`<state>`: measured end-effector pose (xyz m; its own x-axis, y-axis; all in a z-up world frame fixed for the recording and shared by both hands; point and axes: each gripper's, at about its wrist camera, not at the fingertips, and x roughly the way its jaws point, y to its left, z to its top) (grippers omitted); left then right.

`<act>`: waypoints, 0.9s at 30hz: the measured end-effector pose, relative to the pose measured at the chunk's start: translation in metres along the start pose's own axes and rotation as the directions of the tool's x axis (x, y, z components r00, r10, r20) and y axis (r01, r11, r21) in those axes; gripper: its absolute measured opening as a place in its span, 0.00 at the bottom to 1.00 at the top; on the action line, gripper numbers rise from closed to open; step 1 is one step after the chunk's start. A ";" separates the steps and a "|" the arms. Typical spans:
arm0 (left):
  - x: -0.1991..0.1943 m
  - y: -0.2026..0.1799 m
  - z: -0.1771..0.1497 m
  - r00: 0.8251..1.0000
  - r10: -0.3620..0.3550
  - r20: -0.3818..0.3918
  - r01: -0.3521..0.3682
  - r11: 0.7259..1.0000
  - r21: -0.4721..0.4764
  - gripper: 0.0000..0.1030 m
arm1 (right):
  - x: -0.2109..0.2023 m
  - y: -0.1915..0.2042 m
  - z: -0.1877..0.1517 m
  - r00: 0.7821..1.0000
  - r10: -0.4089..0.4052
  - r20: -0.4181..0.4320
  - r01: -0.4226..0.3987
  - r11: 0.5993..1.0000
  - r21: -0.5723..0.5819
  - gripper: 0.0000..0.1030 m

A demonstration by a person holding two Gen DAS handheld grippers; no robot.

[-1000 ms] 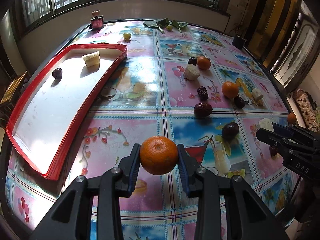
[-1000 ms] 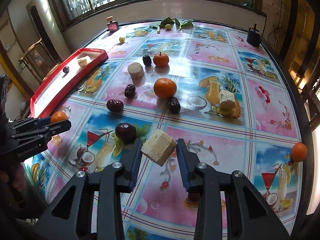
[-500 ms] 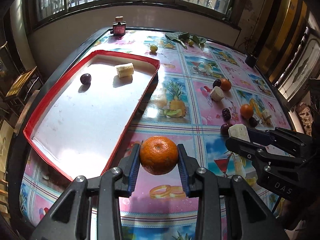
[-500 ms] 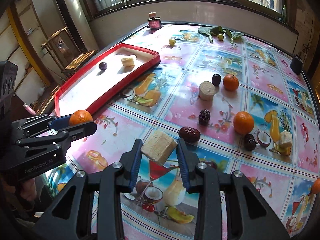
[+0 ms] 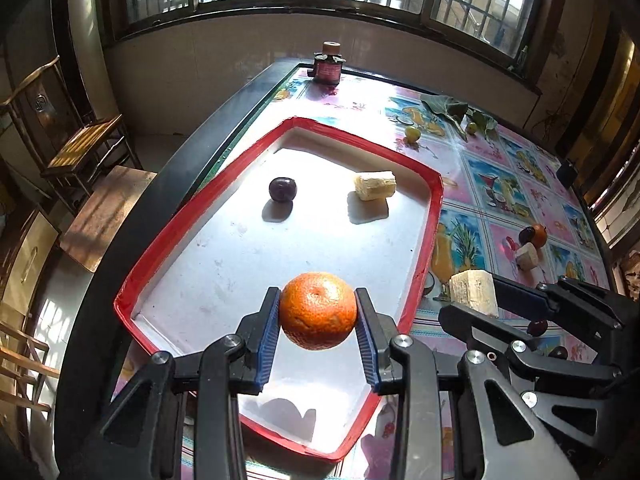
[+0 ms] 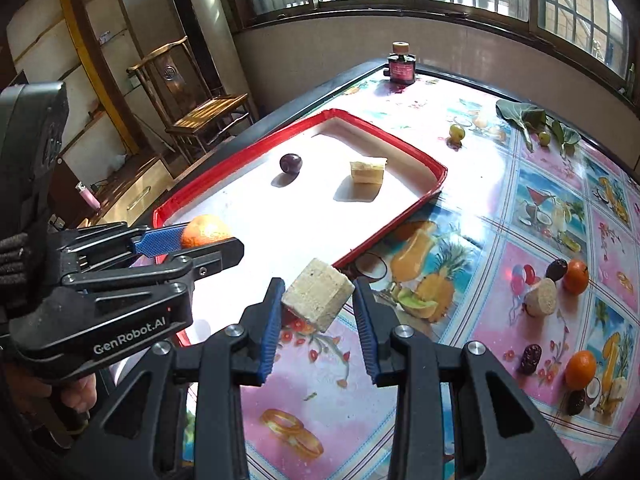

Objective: Organize fruits
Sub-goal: 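Carry the orange and white block into the red tray and release both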

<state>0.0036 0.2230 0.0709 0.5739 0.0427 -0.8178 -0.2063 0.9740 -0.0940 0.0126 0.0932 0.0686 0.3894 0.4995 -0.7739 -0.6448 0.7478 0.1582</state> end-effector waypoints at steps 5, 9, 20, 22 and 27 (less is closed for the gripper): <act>0.023 0.028 0.021 0.998 0.069 -0.007 -0.069 0.997 -0.034 0.34 | 0.030 0.003 0.030 1.000 -0.002 0.007 0.002 1.000 0.010 0.36; 0.048 0.040 0.032 0.994 0.101 -0.037 -0.103 0.993 -0.057 0.34 | 0.058 0.001 0.046 1.000 -0.027 -0.009 0.027 1.000 0.004 0.36; 0.082 0.047 0.040 0.985 0.139 -0.098 -0.147 0.986 -0.077 0.35 | 0.110 -0.012 0.068 0.993 -0.090 -0.082 0.091 0.996 0.010 0.36; 0.083 0.044 0.042 0.984 0.149 -0.102 -0.156 0.986 -0.065 0.38 | 0.115 -0.013 0.070 0.991 -0.091 -0.097 0.092 0.996 0.002 0.36; 0.082 0.045 0.044 0.978 0.187 -0.093 -0.195 0.978 -0.077 0.59 | 0.116 -0.014 0.072 0.988 -0.118 -0.099 0.118 0.993 -0.009 0.36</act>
<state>0.0765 0.2804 0.0243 0.4489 0.2034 -0.8701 -0.3747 0.9269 0.0234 0.1136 0.1723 0.0205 0.3955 0.3621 -0.8441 -0.6004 0.7974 0.0608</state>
